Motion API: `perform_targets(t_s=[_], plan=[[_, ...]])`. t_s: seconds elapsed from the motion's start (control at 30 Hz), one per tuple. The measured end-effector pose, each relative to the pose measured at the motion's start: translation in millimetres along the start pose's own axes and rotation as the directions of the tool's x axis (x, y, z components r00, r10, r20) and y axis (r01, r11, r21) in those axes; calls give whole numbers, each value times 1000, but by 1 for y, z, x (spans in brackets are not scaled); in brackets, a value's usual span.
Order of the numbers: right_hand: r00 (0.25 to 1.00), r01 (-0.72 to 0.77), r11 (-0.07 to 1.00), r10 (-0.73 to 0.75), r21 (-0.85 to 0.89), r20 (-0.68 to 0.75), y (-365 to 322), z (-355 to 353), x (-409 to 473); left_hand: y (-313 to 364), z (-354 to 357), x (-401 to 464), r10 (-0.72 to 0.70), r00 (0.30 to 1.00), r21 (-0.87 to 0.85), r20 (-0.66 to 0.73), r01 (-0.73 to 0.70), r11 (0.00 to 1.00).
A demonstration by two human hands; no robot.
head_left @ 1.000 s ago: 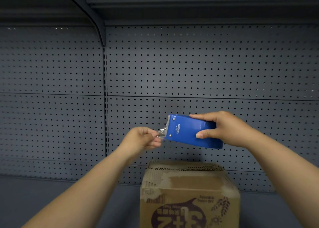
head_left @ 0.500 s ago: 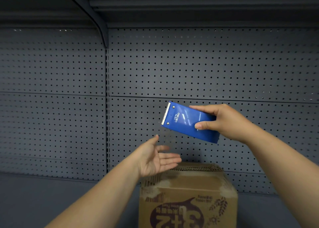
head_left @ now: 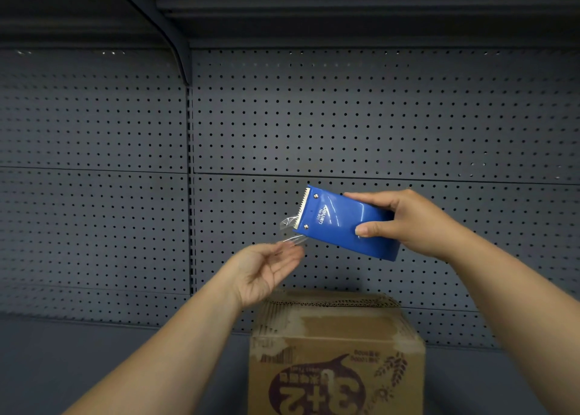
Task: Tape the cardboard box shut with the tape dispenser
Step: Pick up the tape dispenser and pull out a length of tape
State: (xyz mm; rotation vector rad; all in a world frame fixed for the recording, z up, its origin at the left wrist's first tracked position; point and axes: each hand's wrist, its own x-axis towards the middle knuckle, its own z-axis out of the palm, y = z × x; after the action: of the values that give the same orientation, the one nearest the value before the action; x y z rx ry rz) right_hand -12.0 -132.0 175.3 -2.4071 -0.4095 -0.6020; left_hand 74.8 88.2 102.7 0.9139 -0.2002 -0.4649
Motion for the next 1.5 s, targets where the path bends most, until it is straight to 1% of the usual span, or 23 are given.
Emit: perform_targets(t_s=[0.17, 0.3, 0.47, 0.57, 0.63, 0.7, 0.87, 0.97, 1.07, 1.3, 1.43, 1.5], plan=[[1000, -3, 1000, 4, -22, 31, 1, 2, -2, 10, -1, 2, 114, 989, -45, -94, -118, 992], [999, 2, 998, 1, -61, 45, 2, 6, -2, 15, 2, 1, 196, 974, -105, -113, -208, 973], [998, -4, 997, 9, -76, 55, 3, 8, -2, 14, 1, 3, 333, 933, -64, -140, -344, 937], [998, -22, 994, 28, -103, 54, 5, 7, -3, 15, -3, 2, 408, 893, -29, -190, -421, 907], [996, -55, 986, 67, -158, 67, 8, 6, -4, 19, -11, 0, 459, 855, -7, -242, -475, 880], [989, -83, 971, 107, -224, 99, 12, 6, -4, 22, -19, -2, 516, 811, 55, -277, -523, 851], [977, -82, 961, 130, -264, 168, 16, 10, -7, 16, -22, -4, 627, 729, 184, -274, -601, 778], [970, -82, 959, 139, -271, 197, 17, 7, -8, 9, -24, -4, 664, 700, 244, -262, -618, 747], [963, -92, 955, 157, -281, 218, 21, 2, -12, 0, -23, -3, 674, 693, 303, -255, -604, 737], [944, -148, 964, 204, -219, 260, 36, -2, -21, -19, -21, 3, 698, 664, 438, -267, -562, 702], [930, -161, 963, 221, -215, 292, 42, -5, -23, -29, -17, 5, 691, 654, 456, -306, -537, 710], [931, -161, 964, 219, -212, 293, 44, -5, -24, -32, -17, 6, 691, 658, 474, -299, -526, 706]])
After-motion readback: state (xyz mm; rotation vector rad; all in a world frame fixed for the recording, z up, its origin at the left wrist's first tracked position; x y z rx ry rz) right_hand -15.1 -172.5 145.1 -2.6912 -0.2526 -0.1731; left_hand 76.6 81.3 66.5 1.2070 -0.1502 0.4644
